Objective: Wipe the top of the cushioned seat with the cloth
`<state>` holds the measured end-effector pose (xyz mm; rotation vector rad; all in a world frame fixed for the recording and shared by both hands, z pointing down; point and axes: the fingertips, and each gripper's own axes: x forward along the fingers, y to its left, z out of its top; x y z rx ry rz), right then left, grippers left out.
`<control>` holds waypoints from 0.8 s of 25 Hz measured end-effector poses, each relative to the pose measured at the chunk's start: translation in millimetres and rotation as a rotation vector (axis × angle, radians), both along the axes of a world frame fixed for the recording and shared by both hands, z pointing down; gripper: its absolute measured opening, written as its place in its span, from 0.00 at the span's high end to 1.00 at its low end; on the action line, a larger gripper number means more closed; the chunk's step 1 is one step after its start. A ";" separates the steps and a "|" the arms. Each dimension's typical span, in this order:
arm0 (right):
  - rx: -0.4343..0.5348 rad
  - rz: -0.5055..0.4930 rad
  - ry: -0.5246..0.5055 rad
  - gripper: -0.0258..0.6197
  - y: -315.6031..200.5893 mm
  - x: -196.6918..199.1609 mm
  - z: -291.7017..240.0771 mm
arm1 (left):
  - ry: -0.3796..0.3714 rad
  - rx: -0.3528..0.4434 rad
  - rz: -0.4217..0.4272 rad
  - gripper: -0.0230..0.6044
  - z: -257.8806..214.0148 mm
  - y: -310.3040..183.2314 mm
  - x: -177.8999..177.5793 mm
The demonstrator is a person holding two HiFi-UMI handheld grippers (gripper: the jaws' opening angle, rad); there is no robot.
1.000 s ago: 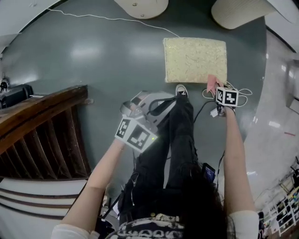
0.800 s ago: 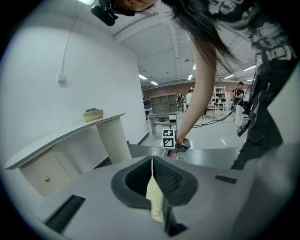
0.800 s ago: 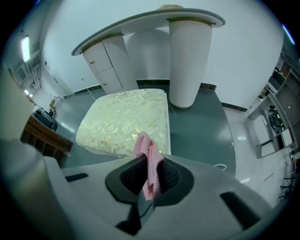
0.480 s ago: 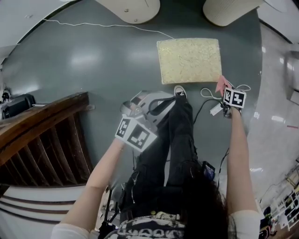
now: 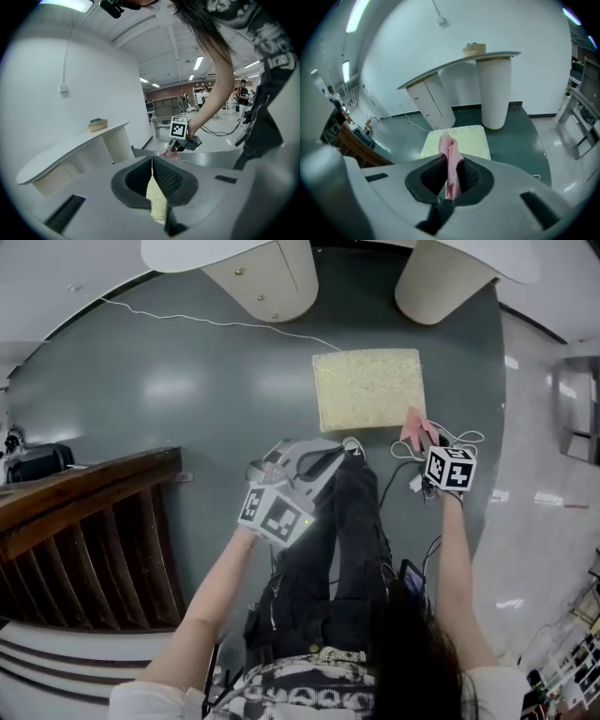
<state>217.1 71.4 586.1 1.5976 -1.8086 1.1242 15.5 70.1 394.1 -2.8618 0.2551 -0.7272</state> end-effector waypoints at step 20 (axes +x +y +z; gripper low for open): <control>0.259 0.000 -0.063 0.94 71.7 -92.4 -225.3 | 0.045 -0.010 -0.084 0.95 -67.5 49.6 -52.8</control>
